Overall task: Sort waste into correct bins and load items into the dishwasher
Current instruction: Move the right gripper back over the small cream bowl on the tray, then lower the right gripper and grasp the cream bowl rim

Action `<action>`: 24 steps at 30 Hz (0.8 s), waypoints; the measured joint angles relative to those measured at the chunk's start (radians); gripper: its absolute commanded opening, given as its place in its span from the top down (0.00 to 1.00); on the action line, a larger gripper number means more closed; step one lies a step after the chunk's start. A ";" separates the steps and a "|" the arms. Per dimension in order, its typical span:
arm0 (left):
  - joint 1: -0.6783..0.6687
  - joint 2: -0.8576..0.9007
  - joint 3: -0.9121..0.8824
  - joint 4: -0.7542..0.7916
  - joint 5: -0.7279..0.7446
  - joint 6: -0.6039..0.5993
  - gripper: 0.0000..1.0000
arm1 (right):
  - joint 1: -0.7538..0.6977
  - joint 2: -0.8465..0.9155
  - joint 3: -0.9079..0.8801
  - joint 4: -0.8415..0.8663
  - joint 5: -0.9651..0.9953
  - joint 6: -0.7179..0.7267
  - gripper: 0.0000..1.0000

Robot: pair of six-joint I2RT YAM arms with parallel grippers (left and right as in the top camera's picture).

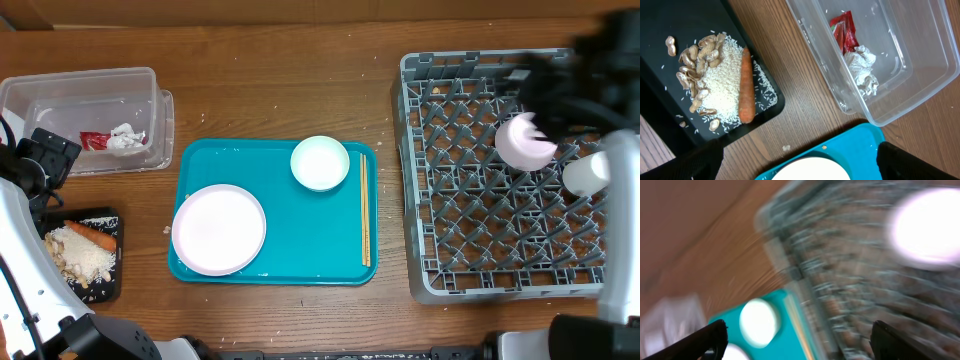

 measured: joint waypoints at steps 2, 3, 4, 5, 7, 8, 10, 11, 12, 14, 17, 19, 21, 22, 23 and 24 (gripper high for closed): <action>0.000 0.000 0.000 0.000 0.000 0.000 0.00 | 0.131 0.009 -0.004 0.046 0.014 -0.010 0.17; 0.000 0.000 0.000 0.000 0.000 0.000 0.00 | 0.185 0.016 -0.006 0.064 0.024 -0.012 0.18; 0.000 0.000 0.000 0.000 0.000 0.000 0.00 | 0.252 0.031 -0.008 0.089 0.042 -0.015 0.19; 0.000 0.000 0.000 0.000 0.000 0.000 0.00 | 0.312 0.049 -0.010 0.112 0.058 -0.017 0.19; 0.000 0.000 0.000 0.000 0.000 0.000 0.00 | 0.418 0.100 -0.011 0.162 0.081 -0.019 0.20; 0.000 0.000 0.000 0.000 0.000 0.000 0.00 | 0.463 0.130 -0.011 0.182 0.089 -0.021 0.20; 0.000 0.000 0.000 0.000 0.000 0.000 0.00 | 0.550 0.205 -0.012 0.225 0.114 -0.013 0.23; 0.000 0.000 0.000 0.000 0.000 0.000 0.00 | 0.585 0.244 -0.013 0.237 0.129 -0.005 0.24; 0.000 0.000 0.000 0.000 0.000 0.000 0.00 | 0.618 0.284 -0.014 0.243 0.146 0.003 0.24; 0.000 0.000 0.000 0.000 0.000 0.000 0.00 | 0.669 0.362 -0.018 0.256 0.178 0.017 0.25; 0.000 0.000 0.000 0.000 0.000 0.000 0.00 | 0.717 0.457 -0.026 0.274 0.203 0.030 0.25; 0.000 0.000 0.000 0.000 0.000 0.000 0.00 | 0.737 0.501 -0.026 0.288 0.222 0.035 0.26; 0.000 0.000 0.000 0.000 0.000 0.000 0.00 | 0.753 0.527 -0.026 0.291 0.246 0.037 0.27; 0.000 0.000 0.000 0.000 0.000 0.000 0.00 | 0.758 0.535 -0.026 0.291 0.256 0.033 0.27; 0.000 0.000 0.000 0.000 0.000 0.000 0.00 | 0.763 0.543 -0.026 0.293 0.264 0.025 0.27; 0.000 0.000 0.000 0.000 0.000 0.000 0.00 | 0.768 0.549 -0.026 0.296 0.271 0.016 0.27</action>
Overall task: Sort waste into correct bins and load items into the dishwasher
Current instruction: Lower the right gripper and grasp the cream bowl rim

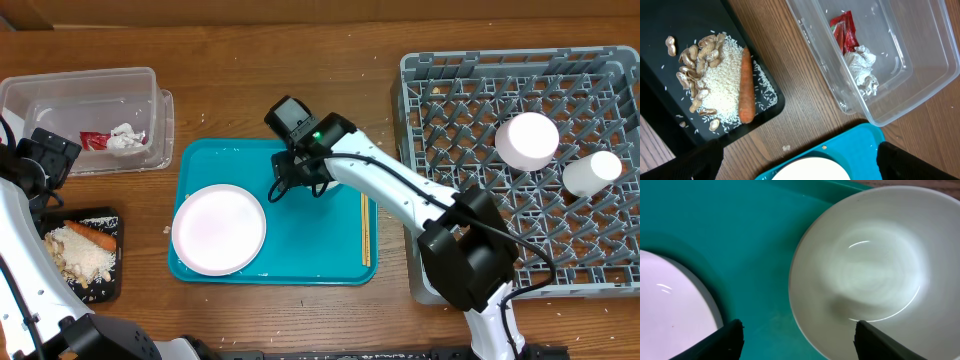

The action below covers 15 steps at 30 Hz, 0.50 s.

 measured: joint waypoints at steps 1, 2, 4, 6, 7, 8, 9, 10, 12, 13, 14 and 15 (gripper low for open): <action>0.000 0.000 0.000 0.000 0.000 0.000 0.00 | 0.003 0.006 0.000 0.006 0.010 -0.022 0.28; 0.000 0.000 0.000 0.000 0.000 0.000 0.00 | 0.006 0.009 0.000 0.011 0.015 -0.038 0.28; 0.000 0.000 0.000 0.000 0.000 0.000 0.00 | 0.010 0.021 0.000 0.022 0.032 -0.084 0.32; 0.000 0.000 0.000 0.000 0.000 0.000 0.00 | 0.012 0.032 0.000 0.022 0.046 -0.104 0.35; 0.000 0.000 0.000 0.000 0.000 0.000 0.00 | 0.013 0.039 0.000 0.024 0.051 -0.113 0.35; 0.000 0.000 0.000 0.000 0.000 0.000 0.00 | 0.013 0.048 0.000 0.027 0.058 -0.125 0.35; 0.000 0.000 0.000 0.000 0.000 0.000 0.00 | 0.013 0.053 0.000 0.029 0.060 -0.130 0.35; 0.000 0.000 0.000 0.000 0.000 0.000 0.00 | 0.013 0.062 0.000 0.032 0.064 -0.136 0.35; 0.000 0.000 0.000 0.000 0.000 0.000 0.00 | 0.014 0.075 0.000 0.031 0.069 -0.153 0.38; 0.000 0.000 0.000 0.000 0.000 0.000 0.00 | 0.014 0.082 0.000 0.029 0.072 -0.159 0.40; 0.000 0.000 0.000 0.000 0.000 0.000 0.00 | 0.015 0.088 0.000 0.026 0.078 -0.164 0.43; 0.000 0.000 0.000 0.000 0.000 0.000 0.00 | 0.017 0.095 0.000 0.020 0.082 -0.167 0.48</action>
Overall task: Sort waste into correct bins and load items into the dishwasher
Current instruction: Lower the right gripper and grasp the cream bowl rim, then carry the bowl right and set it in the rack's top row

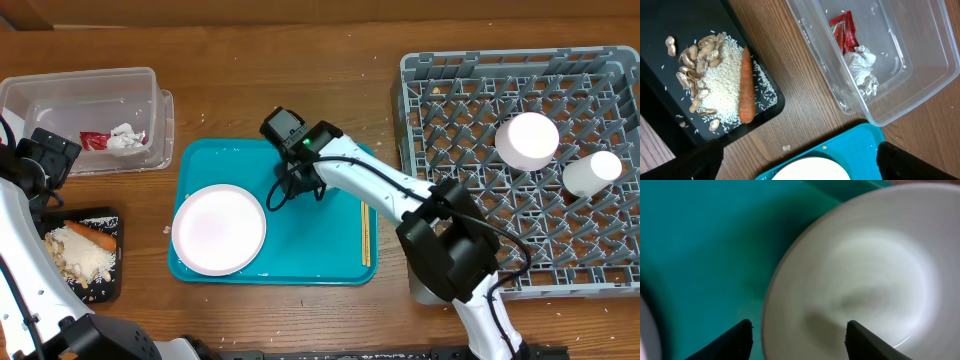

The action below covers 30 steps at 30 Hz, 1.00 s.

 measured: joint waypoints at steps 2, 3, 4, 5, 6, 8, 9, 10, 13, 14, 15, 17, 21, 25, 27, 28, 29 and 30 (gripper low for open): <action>0.000 0.000 0.000 0.000 0.000 0.000 0.00 | 0.003 0.008 0.000 0.000 0.006 -0.004 0.61; 0.000 0.000 0.000 0.000 0.000 0.000 0.00 | 0.007 0.011 0.000 -0.001 0.007 -0.003 0.68; 0.000 0.000 0.000 0.000 0.000 0.000 0.00 | 0.009 0.011 0.000 -0.007 0.007 -0.013 0.73; 0.000 0.000 0.000 0.000 0.000 0.000 0.00 | 0.010 0.012 0.001 -0.017 0.006 -0.018 0.79; 0.000 0.000 0.000 0.000 0.000 0.000 0.00 | 0.011 0.012 0.004 -0.026 0.005 -0.015 0.83; 0.000 0.000 0.000 0.000 0.000 0.000 0.00 | 0.011 0.014 0.026 -0.060 0.000 -0.011 0.90; 0.000 0.000 0.000 0.000 0.000 0.000 0.00 | 0.011 0.017 0.045 -0.082 -0.002 -0.011 0.94; 0.000 0.000 0.000 0.000 0.000 0.000 0.00 | 0.011 0.018 0.064 -0.098 -0.004 -0.011 0.96; 0.000 0.000 0.000 0.000 0.000 0.000 0.00 | 0.010 0.019 0.157 -0.176 -0.008 -0.013 0.96; 0.000 0.000 0.000 0.000 0.000 0.000 0.00 | 0.011 0.019 0.191 -0.196 -0.007 -0.013 0.96; 0.000 0.000 0.000 0.000 0.000 0.000 0.00 | 0.011 0.019 0.228 -0.218 -0.010 -0.013 0.96; 0.000 0.000 0.000 0.000 0.000 0.000 0.00 | 0.009 0.018 0.306 -0.275 -0.011 -0.011 0.96; 0.000 0.000 0.000 0.000 0.000 0.000 0.00 | -0.005 0.010 0.446 -0.378 -0.015 -0.014 0.96; 0.000 0.000 0.000 0.000 0.000 0.000 0.00 | -0.109 -0.058 0.539 -0.417 -0.029 -0.015 0.96; 0.000 0.000 0.000 0.000 0.000 0.000 0.00 | -0.210 -0.098 0.554 -0.417 -0.070 -0.016 0.96; 0.000 0.000 0.000 0.000 0.000 0.000 0.00 | -0.283 -0.118 0.561 -0.417 -0.109 -0.021 0.96; 0.000 0.000 0.000 0.000 0.000 0.000 0.00 | -0.336 -0.128 0.564 -0.417 -0.144 -0.028 0.96; 0.000 0.000 0.000 0.000 0.000 0.000 0.00 | -0.419 -0.138 0.565 -0.415 -0.209 -0.044 0.96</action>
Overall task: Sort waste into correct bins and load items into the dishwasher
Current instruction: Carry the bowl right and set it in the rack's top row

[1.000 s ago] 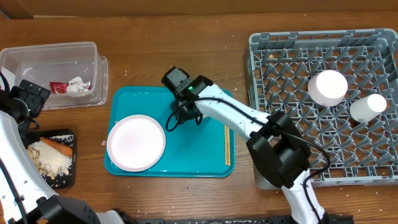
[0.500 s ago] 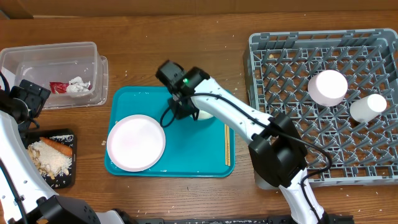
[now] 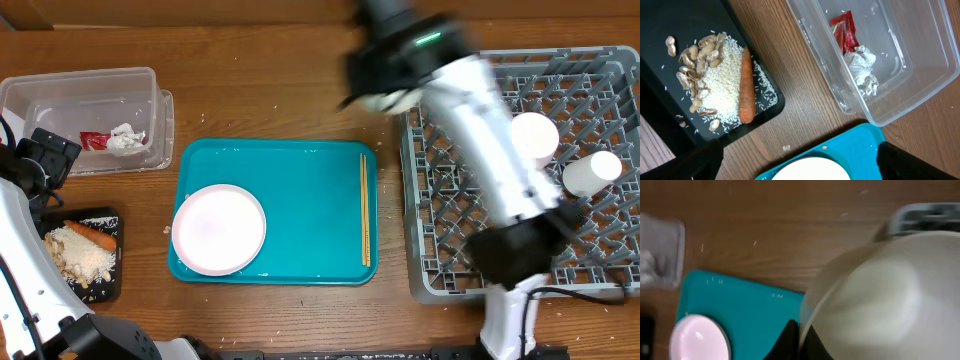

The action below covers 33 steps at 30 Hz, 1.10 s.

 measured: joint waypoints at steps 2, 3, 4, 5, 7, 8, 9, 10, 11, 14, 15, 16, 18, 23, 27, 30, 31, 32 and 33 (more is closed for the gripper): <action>0.000 0.000 0.000 0.000 0.000 0.000 0.00 | -0.131 -0.004 -0.002 0.000 -0.116 -0.030 0.96; 0.000 0.000 0.000 0.000 0.000 0.000 0.00 | -0.206 -0.004 -0.012 0.005 -0.201 -0.052 0.96; 0.000 0.000 0.000 0.000 0.000 0.000 0.00 | -0.264 -0.004 -0.024 0.005 -0.266 -0.069 0.96; 0.000 0.000 0.000 0.000 0.000 0.000 0.00 | -0.322 -0.004 -0.043 0.007 -0.348 -0.089 0.96; 0.000 0.000 0.000 0.000 0.000 0.000 0.00 | -0.402 -0.004 -0.079 0.021 -0.477 -0.125 0.96; 0.000 0.000 0.000 0.000 0.000 0.000 0.00 | -0.455 -0.004 -0.116 0.045 -0.587 -0.154 0.96; 0.000 0.000 0.000 0.000 0.000 0.000 0.00 | -0.480 -0.004 -0.151 0.079 -0.657 -0.167 0.96; 0.000 0.000 0.000 0.000 0.000 0.000 0.00 | -0.496 -0.006 -0.179 0.107 -0.708 -0.177 0.96; 0.000 0.000 0.000 0.000 0.000 0.000 0.00 | -0.516 -0.006 -0.230 0.145 -0.787 -0.194 0.96; 0.000 0.000 0.000 0.000 0.000 0.000 0.00 | -0.539 -0.005 -0.363 0.262 -0.953 -0.212 0.96; 0.000 0.000 0.000 0.000 0.000 0.000 0.00 | -0.540 -0.005 -0.410 0.304 -1.001 -0.214 0.96; 0.000 0.000 0.000 0.000 0.000 0.000 0.00 | -0.539 -0.005 -0.458 0.334 -1.049 -0.220 0.96; 0.000 0.000 0.000 0.000 0.000 0.000 0.00 | -0.534 -0.004 -0.547 0.422 -1.122 -0.215 0.96; 0.000 0.000 0.000 0.000 0.000 0.000 0.00 | -0.535 -0.004 -0.604 0.470 -1.163 -0.199 0.96; 0.000 0.000 0.000 0.000 0.000 0.000 0.00 | -0.552 -0.004 -0.605 0.477 -1.122 -0.156 0.92; 0.000 0.000 0.000 0.000 0.000 0.000 0.00 | -0.573 -0.004 -0.605 0.477 -1.099 -0.140 0.87; 0.000 0.000 0.000 0.000 0.000 0.000 0.00 | -0.581 -0.004 -0.605 0.477 -1.089 -0.137 0.86; 0.000 0.000 0.000 0.000 0.000 0.000 0.00 | -0.588 -0.004 -0.605 0.477 -1.082 -0.133 0.85; 0.000 0.000 0.000 0.000 0.000 0.000 0.00 | -0.595 -0.004 -0.605 0.476 -1.071 -0.129 0.85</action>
